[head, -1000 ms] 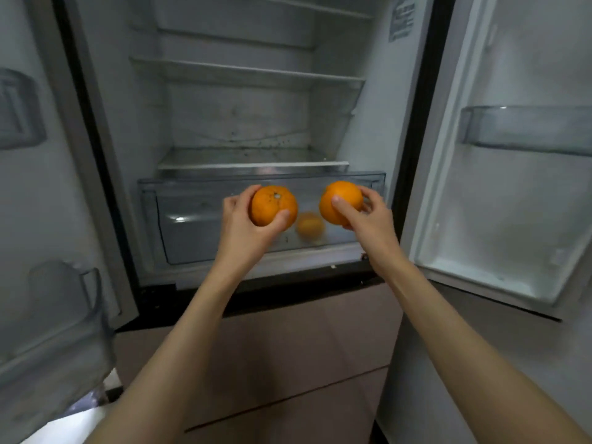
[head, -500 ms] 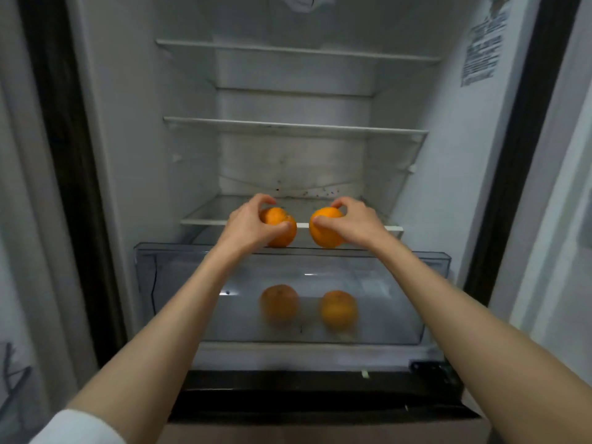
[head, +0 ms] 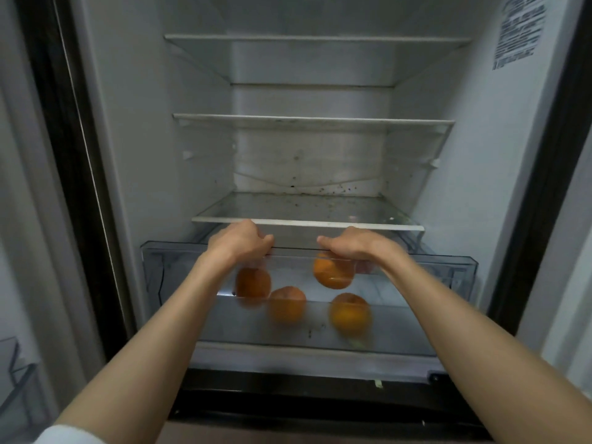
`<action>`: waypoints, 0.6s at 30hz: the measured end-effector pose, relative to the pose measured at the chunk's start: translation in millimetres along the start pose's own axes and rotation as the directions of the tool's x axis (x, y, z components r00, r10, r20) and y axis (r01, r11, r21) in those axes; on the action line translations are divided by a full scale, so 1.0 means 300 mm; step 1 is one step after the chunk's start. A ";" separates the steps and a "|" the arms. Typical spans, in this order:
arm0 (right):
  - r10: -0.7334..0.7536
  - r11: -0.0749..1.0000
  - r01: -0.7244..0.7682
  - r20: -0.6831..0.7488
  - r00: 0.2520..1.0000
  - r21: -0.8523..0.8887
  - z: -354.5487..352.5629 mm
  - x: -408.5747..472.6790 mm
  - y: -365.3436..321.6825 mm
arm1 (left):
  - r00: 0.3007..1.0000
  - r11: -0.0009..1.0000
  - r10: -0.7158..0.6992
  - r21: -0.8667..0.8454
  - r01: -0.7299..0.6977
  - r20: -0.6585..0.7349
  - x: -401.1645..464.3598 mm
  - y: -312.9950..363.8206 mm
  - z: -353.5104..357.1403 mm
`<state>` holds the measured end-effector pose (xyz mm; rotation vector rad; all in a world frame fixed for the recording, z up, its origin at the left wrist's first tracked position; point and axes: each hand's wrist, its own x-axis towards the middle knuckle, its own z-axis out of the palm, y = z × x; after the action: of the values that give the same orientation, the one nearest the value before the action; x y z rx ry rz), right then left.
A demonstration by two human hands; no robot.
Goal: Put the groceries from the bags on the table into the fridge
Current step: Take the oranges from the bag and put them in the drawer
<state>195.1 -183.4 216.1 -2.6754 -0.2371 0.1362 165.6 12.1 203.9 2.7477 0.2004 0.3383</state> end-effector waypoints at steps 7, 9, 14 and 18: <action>-0.238 0.954 0.164 -0.300 0.924 -0.251 0.058 -0.061 0.017 | 0.870 0.958 0.264 0.219 -0.186 -0.418 -0.107 -0.051 0.091; -0.321 0.924 0.195 -0.390 0.863 -0.328 0.095 -0.103 0.020 | 0.855 0.949 0.310 0.182 -0.256 -0.415 -0.144 -0.073 0.110; -0.399 0.902 0.244 -0.471 0.787 -0.358 0.207 -0.209 0.016 | 0.867 0.916 0.392 0.210 -0.341 -0.306 -0.274 -0.133 0.112; -0.417 0.903 0.307 -0.443 0.794 -0.300 0.313 -0.344 -0.020 | 0.884 0.924 0.375 0.187 -0.333 -0.280 -0.444 -0.201 0.108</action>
<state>80.4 -157.6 140.6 -2.6950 -0.6216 -0.7373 40.3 32.6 124.7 2.8407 -0.2172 0.8916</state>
